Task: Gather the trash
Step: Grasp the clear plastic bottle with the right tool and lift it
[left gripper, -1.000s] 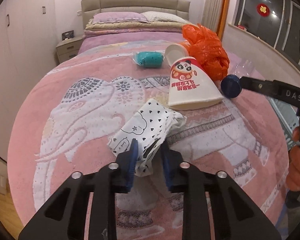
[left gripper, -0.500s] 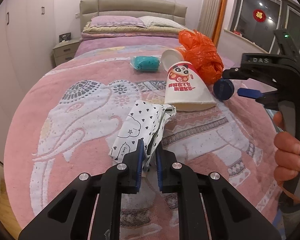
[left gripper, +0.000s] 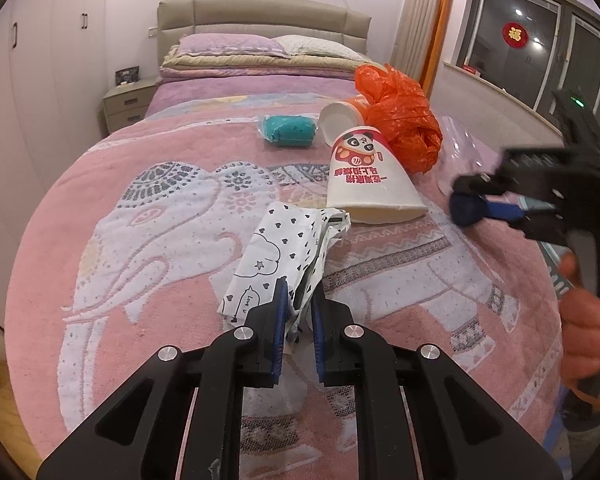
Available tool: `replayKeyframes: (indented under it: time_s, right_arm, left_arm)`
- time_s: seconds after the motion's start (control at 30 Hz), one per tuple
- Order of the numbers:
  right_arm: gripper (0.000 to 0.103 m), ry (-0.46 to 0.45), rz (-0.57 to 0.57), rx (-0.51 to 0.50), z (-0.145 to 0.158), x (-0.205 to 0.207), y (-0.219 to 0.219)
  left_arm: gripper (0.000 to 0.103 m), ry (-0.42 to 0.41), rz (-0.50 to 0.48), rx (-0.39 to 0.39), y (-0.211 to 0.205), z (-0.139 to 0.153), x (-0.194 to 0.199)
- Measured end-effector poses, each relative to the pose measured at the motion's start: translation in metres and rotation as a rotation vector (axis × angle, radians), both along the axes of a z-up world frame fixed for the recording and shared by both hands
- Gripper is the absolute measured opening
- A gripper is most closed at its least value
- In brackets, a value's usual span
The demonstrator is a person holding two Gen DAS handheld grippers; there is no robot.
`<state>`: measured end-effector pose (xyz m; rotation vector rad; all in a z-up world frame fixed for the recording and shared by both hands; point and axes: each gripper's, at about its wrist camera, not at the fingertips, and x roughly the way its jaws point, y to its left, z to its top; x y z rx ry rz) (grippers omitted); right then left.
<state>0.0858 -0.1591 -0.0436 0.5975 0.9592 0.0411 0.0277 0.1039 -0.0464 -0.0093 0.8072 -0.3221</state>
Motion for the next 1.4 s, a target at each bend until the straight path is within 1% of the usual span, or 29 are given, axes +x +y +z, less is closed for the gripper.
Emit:
replayKeyframes:
  time_s: [0.2, 0.3, 0.37, 0.4, 0.43, 0.5, 0.53, 0.57, 0.63, 0.7, 0.8, 0.9, 1.03, 1.07, 1.13, 1.17, 1.2, 1.23, 1.27, 1.4]
  right_arm:
    - [0.038, 0.007, 0.135, -0.039, 0.003, -0.035, -0.009]
    - [0.038, 0.003, 0.215, -0.089, 0.007, -0.054, -0.012]
    - [0.039, -0.003, 0.232, -0.113, 0.009, -0.061, -0.013]
    - [0.039, -0.006, 0.231, -0.137, 0.011, -0.065, -0.016]
    - [0.039, -0.009, 0.219, -0.182, 0.013, -0.070, -0.019]
    - [0.041, -0.022, 0.202, -0.230, 0.017, -0.075, -0.022]
    - [0.047, -0.038, 0.189, -0.245, 0.020, -0.078, -0.025]
    - [0.055, -0.051, 0.179, -0.249, 0.022, -0.079, -0.026]
    - [0.061, -0.074, 0.169, -0.247, 0.025, -0.077, -0.028]
    - [0.062, -0.093, 0.158, -0.255, 0.026, -0.071, -0.027]
    - [0.062, -0.111, 0.145, -0.302, 0.027, -0.056, -0.018]
    - [0.063, -0.117, 0.144, -0.352, 0.023, -0.044, -0.004]
    - [0.063, -0.120, 0.098, -0.451, 0.015, -0.028, 0.008]
    - [0.063, -0.116, 0.091, -0.460, 0.013, -0.024, 0.008]
    - [0.062, -0.104, 0.085, -0.455, 0.007, -0.018, 0.007]
    - [0.061, -0.099, 0.085, -0.446, 0.005, -0.016, 0.006]
    - [0.058, -0.095, 0.088, -0.435, 0.003, -0.014, 0.004]
    - [0.049, -0.087, 0.094, -0.423, 0.001, -0.013, 0.003]
    - [0.046, -0.083, 0.095, -0.417, -0.001, -0.012, 0.002]
    - [0.045, -0.098, 0.107, -0.389, 0.000, -0.017, -0.004]
  left_arm:
    - [0.010, -0.002, 0.003, 0.000, 0.001, 0.000, 0.000]
    - [0.010, -0.004, 0.006, -0.004, 0.001, 0.000, -0.001]
    - [0.009, -0.003, 0.007, -0.009, 0.002, 0.000, -0.001]
    - [0.009, -0.003, 0.009, -0.011, 0.002, 0.000, -0.001]
    - [0.008, -0.005, 0.010, -0.014, 0.003, 0.000, -0.002]
    - [0.008, -0.007, 0.011, -0.017, 0.004, 0.001, -0.002]
    - [0.008, -0.008, 0.012, -0.017, 0.004, 0.001, -0.002]
    - [0.008, -0.008, 0.013, -0.017, 0.004, 0.001, -0.002]
    - [0.008, -0.010, 0.014, -0.017, 0.004, 0.001, -0.002]
    - [0.008, -0.013, 0.015, -0.018, 0.005, 0.002, -0.003]
    - [0.008, -0.016, 0.017, -0.019, 0.005, 0.002, -0.005]
    - [0.008, -0.019, 0.017, -0.023, 0.005, 0.002, -0.005]
    - [0.007, -0.022, 0.018, -0.024, 0.006, 0.003, -0.006]
    - [0.006, -0.024, 0.017, -0.026, 0.006, 0.003, -0.006]
    - [0.006, -0.027, 0.019, -0.035, 0.007, 0.005, -0.007]
    - [0.006, -0.025, 0.020, -0.039, 0.007, 0.005, -0.006]
    - [0.006, -0.025, 0.021, -0.045, 0.007, 0.006, -0.007]
    - [0.006, -0.023, 0.020, -0.051, 0.008, 0.007, -0.007]
    - [0.006, -0.019, 0.018, -0.060, 0.007, 0.007, -0.008]
    - [0.005, -0.016, 0.004, -0.086, 0.002, 0.012, -0.012]
